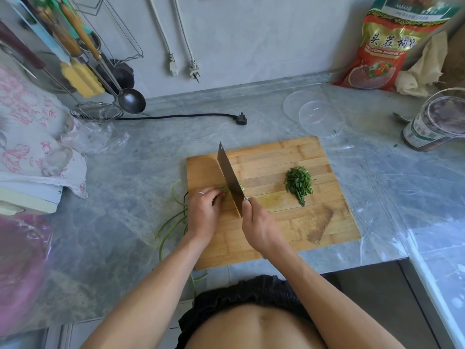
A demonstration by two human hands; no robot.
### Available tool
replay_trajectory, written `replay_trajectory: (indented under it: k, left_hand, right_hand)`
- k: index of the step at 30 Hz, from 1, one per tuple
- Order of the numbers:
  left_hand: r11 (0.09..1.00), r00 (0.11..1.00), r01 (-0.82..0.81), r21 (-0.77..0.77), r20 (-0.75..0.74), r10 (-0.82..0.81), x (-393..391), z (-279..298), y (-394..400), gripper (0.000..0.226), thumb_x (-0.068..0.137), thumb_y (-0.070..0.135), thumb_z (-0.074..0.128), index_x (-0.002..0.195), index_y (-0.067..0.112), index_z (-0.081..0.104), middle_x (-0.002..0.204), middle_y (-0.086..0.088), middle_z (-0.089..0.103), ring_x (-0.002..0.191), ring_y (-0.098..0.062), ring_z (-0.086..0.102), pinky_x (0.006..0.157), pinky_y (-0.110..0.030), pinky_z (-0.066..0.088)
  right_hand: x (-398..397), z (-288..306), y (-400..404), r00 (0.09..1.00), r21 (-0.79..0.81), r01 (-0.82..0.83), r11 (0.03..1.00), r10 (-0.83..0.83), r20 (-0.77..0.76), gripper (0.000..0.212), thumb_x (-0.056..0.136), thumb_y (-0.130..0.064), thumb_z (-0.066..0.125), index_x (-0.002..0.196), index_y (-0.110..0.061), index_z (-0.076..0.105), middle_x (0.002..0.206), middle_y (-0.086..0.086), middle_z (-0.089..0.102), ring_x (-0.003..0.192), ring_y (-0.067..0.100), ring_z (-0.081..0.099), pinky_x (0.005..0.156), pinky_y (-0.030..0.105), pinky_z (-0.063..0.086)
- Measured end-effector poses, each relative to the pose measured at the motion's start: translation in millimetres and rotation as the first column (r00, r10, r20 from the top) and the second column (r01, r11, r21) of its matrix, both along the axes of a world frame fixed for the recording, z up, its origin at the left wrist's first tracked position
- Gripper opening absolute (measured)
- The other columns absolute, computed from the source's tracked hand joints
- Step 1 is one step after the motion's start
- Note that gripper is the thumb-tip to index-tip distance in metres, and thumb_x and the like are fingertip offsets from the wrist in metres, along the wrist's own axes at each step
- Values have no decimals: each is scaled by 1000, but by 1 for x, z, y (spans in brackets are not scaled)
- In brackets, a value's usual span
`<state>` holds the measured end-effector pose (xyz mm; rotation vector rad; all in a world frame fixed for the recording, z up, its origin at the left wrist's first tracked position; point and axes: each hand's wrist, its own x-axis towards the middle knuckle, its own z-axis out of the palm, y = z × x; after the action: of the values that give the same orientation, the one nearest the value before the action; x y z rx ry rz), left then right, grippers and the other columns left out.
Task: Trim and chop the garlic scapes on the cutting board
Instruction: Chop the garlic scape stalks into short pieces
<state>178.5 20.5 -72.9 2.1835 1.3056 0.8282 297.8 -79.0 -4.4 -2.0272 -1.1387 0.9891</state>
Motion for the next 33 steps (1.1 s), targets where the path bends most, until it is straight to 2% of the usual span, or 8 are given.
replay_trajectory:
  k: [3,7,13,22,24,26,31,33]
  left_hand:
    - [988,992,105,113,-80,-96,-8,-2,0,22,83,-5,72,102,6,77,102,-3,75,95,-21,64,88,-20,44]
    - [990,987,116,76,-122,-107,-16,-5,5,40,76,-11,69,107,13,77,108,3,74,99,-19,63,87,-32,51]
    - [1000,999,15,11,45,-15,-11,5,-1,20,83,1,70,97,13,79,96,1,77,91,-17,68,82,-31,53]
    - [998,999,38,44,-28,-37,-11,-1,-3,20,91,5,60,101,11,76,100,4,74,94,-22,64,82,-32,50]
    - [998,999,34,46,-42,-32,-11,-4,-2,20,91,5,60,101,11,76,99,4,74,95,-22,63,81,-33,50]
    - [999,998,32,44,-48,-30,-11,-5,-3,20,90,2,61,100,11,76,98,5,74,94,-21,62,80,-31,49]
    - [999,999,23,31,-41,-22,-10,-4,-3,24,86,-3,64,100,12,77,101,5,74,97,-19,61,82,-19,42]
    - [999,999,24,26,-34,-23,-9,-3,-4,23,85,-2,65,99,12,77,101,6,74,97,-18,60,81,-19,42]
  right_hand:
    - [1,-1,0,1000,13,4,1000,-4,2,31,104,-33,29,75,-28,35,58,1,47,50,21,43,47,31,30]
    - [2,4,-4,999,31,-44,999,44,-5,31,104,-33,32,75,-22,37,56,1,44,48,22,39,49,35,31]
    - [-5,9,-12,986,18,-158,987,156,59,30,105,-31,31,80,-17,39,58,0,42,50,26,39,49,34,28]
    - [-11,6,-17,974,24,-176,984,171,150,25,105,-34,29,87,-20,38,58,2,44,40,15,31,43,27,22]
    - [-11,5,-19,968,11,-182,983,177,176,24,105,-36,27,89,-22,38,56,-1,44,38,13,32,39,22,19]
    - [-13,4,-20,970,0,-164,987,161,183,23,105,-37,28,92,-21,39,53,0,44,37,14,35,39,24,19]
    - [-20,4,-11,943,-143,-203,969,232,236,26,104,-36,22,107,-18,40,70,-3,42,55,9,36,56,31,34]
    - [-18,7,-7,947,-164,-208,964,240,212,26,104,-35,22,109,-18,40,71,-7,39,58,6,34,54,29,34]
